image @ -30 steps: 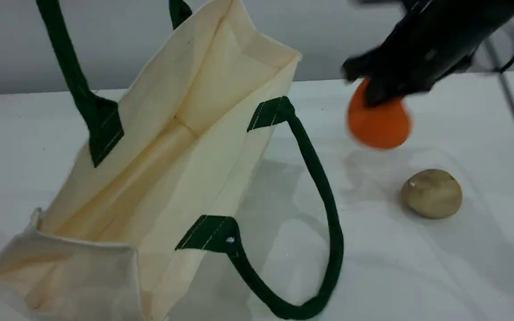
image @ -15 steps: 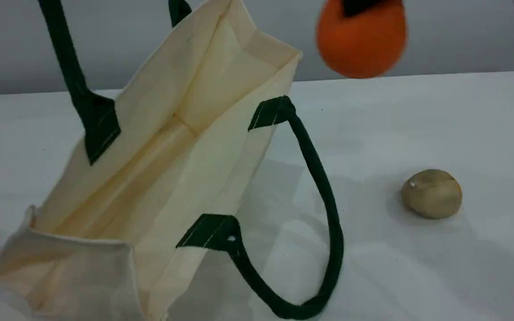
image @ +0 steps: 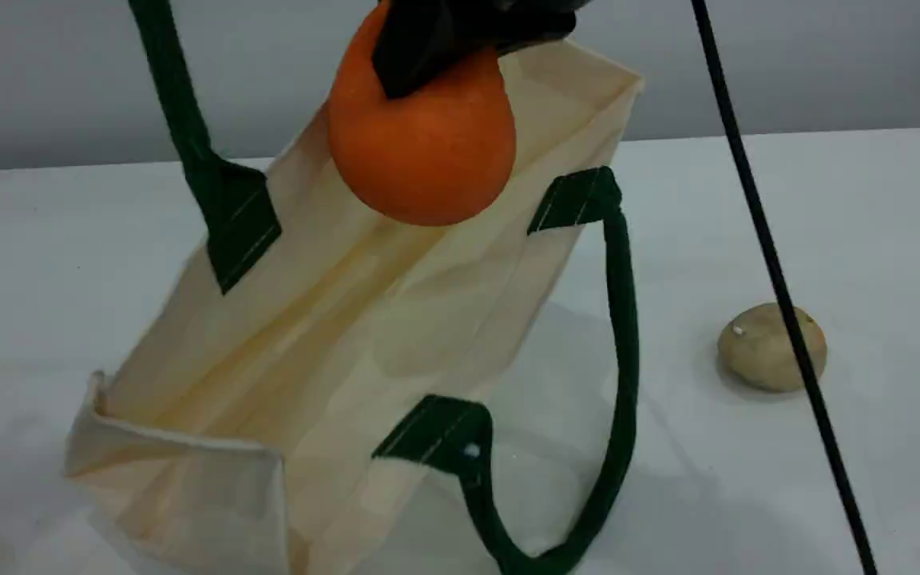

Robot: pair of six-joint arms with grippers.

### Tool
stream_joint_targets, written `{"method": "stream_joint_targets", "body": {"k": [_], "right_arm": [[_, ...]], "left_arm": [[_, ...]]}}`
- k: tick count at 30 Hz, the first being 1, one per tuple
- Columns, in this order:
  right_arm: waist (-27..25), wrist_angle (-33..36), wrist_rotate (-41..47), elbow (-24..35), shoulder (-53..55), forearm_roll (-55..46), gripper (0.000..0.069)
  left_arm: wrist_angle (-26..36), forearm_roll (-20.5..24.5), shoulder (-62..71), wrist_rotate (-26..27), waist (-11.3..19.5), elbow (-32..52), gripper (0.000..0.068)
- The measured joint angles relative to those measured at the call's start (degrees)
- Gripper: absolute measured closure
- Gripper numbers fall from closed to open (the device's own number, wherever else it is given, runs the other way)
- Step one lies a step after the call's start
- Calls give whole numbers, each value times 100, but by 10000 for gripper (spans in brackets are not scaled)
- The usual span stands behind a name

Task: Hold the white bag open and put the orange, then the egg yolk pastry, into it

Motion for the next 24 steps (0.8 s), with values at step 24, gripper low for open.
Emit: {"method": "stream_joint_targets", "body": {"k": [24], "right_arm": [[664, -1773, -3, -10, 1779, 563, 647]], "left_arm": [[38, -13, 0, -20, 0, 0, 610]]}}
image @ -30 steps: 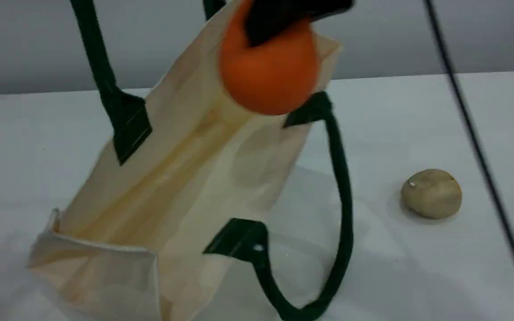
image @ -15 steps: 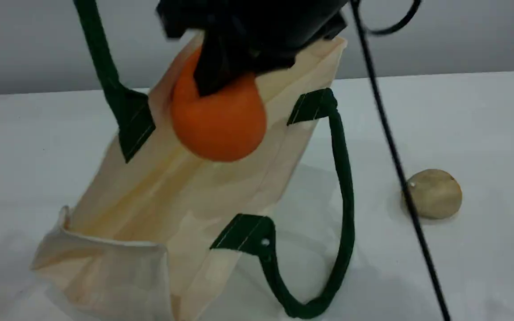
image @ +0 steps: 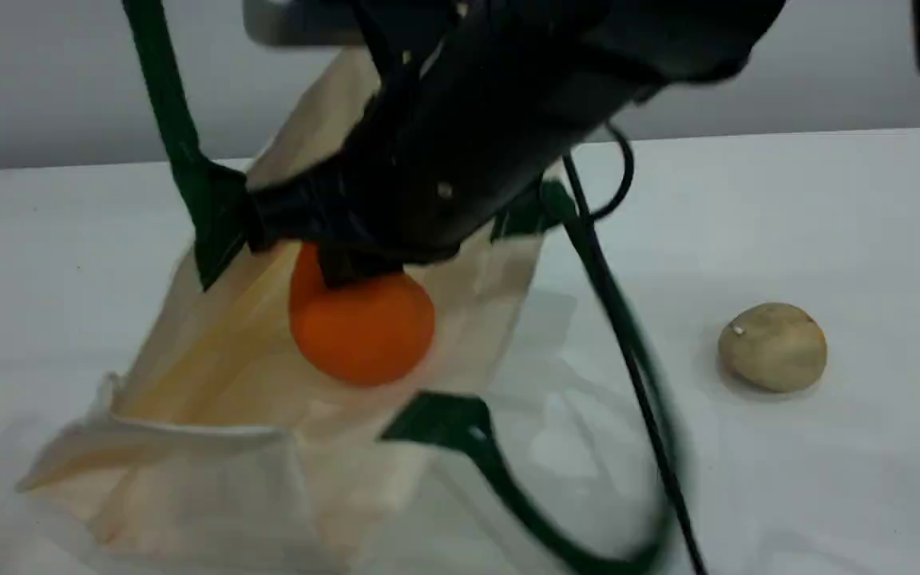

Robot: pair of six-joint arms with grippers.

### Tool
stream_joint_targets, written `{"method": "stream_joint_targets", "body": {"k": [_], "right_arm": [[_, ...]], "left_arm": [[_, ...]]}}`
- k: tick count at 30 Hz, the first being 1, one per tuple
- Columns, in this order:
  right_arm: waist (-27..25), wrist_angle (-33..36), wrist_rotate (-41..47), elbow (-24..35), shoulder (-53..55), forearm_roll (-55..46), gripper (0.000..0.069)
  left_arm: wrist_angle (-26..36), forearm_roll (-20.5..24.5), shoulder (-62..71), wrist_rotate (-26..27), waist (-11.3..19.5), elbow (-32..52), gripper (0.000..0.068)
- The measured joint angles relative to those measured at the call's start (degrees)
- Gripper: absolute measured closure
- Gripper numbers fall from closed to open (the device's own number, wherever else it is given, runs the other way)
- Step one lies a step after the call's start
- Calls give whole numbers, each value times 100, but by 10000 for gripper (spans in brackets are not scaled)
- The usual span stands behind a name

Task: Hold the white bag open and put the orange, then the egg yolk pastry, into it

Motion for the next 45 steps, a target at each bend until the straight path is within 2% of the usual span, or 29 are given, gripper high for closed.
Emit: {"method": "stream_joint_targets", "body": {"k": [9, 20, 24, 30, 33, 36, 40, 45], "right_arm": [[65, -24, 0, -348, 146, 13, 647], [65, -241, -12, -441, 441, 18, 631], [65, -252, -17, -455, 441, 18, 563], [65, -282, -222, -455, 429, -10, 342], [54, -41, -321, -455, 385, -85, 251], [54, 269, -361, -455, 263, -185, 221], [19, 726, -366, -449, -34, -513, 216], [-357, 1536, -241, -449, -525, -848, 216]], "left_arm": [[6, -162, 0, 7, 0, 0, 610], [6, -176, 0, 20, 0, 0, 610], [16, -176, 0, 20, 0, 0, 610], [20, -165, 0, 20, 0, 0, 610], [31, -116, 0, 50, 0, 0, 610], [29, -123, 5, 74, 0, 0, 610], [29, -126, 0, 89, 0, 0, 610], [29, -121, 0, 89, 0, 0, 610]]}}
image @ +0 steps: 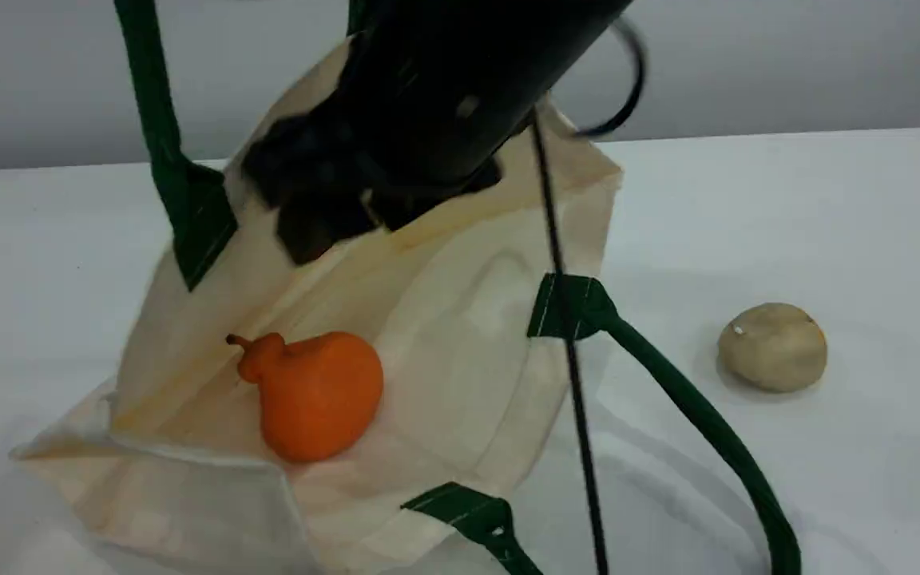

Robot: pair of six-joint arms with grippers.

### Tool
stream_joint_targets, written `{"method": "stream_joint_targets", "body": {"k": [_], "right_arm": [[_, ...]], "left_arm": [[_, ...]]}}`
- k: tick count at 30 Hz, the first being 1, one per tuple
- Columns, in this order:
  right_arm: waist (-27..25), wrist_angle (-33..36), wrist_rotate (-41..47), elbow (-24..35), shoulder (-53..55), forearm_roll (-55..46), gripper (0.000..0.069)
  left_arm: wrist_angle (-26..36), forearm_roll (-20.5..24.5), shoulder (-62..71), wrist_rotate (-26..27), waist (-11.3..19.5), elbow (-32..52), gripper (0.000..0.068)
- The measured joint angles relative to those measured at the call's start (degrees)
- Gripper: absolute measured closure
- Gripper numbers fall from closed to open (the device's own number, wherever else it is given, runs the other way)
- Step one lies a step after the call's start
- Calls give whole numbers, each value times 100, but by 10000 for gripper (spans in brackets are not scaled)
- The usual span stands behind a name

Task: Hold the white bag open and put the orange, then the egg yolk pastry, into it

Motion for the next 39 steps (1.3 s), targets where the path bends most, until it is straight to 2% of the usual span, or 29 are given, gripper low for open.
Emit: {"method": "stream_joint_targets", "body": {"k": [10, 14, 20, 25, 27, 39], "right_arm": [[-1398, 1526, 256, 175, -342, -558, 216], [-2014, 1564, 532, 317, -342, -927, 216], [-2936, 1225, 933, 348, -313, -1415, 216], [-3612, 1204, 1012, 353, -8, -1429, 216], [-3731, 1204, 1063, 353, 168, -1429, 216], [-3691, 1140, 924, 353, 1091, -969, 216]], "left_arm": [[0, 5, 0, 14, 0, 0, 610], [0, 11, 0, 16, 0, 0, 610], [-4, 11, 0, 16, 0, 0, 610], [-4, 11, 0, 21, 0, 0, 610], [-4, 11, 0, 21, 0, 0, 610], [5, 11, 0, 39, 0, 0, 610]]}}
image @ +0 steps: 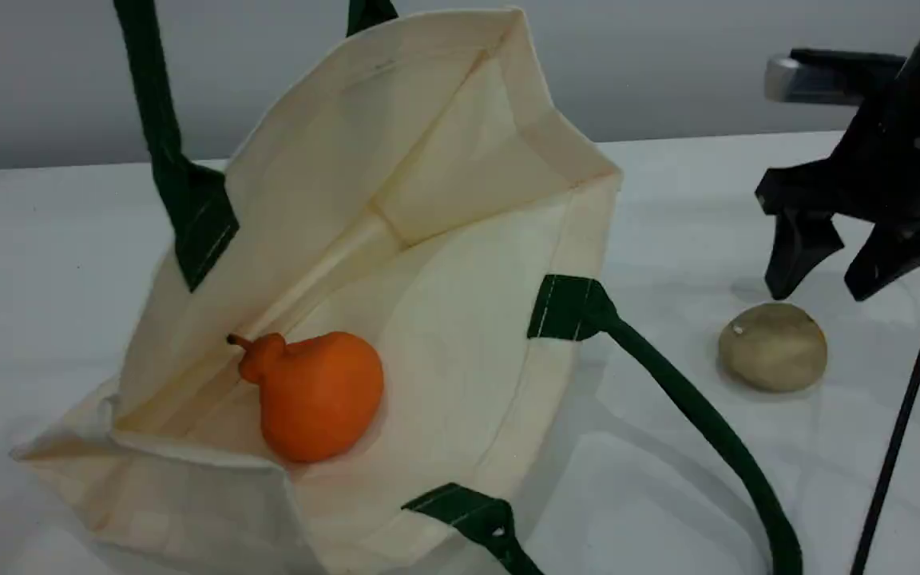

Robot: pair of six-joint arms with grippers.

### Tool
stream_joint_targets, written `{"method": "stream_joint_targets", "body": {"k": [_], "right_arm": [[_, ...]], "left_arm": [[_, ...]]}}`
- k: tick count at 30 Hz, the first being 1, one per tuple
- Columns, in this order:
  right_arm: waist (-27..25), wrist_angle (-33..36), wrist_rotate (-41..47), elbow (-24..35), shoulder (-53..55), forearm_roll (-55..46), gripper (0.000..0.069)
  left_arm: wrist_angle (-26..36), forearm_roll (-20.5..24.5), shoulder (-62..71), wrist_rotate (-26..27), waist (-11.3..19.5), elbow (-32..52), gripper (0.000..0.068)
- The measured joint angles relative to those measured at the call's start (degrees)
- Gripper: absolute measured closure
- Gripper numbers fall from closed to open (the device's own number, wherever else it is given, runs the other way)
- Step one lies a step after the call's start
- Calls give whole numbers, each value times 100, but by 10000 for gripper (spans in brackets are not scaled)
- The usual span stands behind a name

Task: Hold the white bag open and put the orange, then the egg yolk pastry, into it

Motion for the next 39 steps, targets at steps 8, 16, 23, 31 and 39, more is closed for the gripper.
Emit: {"method": "stream_joint_targets", "body": {"k": [8, 16, 23, 31, 39], "right_arm": [[0, -21, -369, 0, 286, 482, 216], [0, 99, -929, -5, 585, 1067, 218], [0, 272, -1052, -9, 585, 1049, 457], [-17, 667, -1288, 4, 0, 828, 496], [-5, 1043, -1307, -1, -1080, 1316, 498]], "left_arm": [[0, 0, 0, 0, 0, 0, 610], [3, 0, 0, 0, 0, 0, 610], [3, 0, 0, 0, 0, 0, 610], [3, 0, 0, 0, 0, 0, 610], [-2, 0, 0, 5, 0, 0, 610]]}}
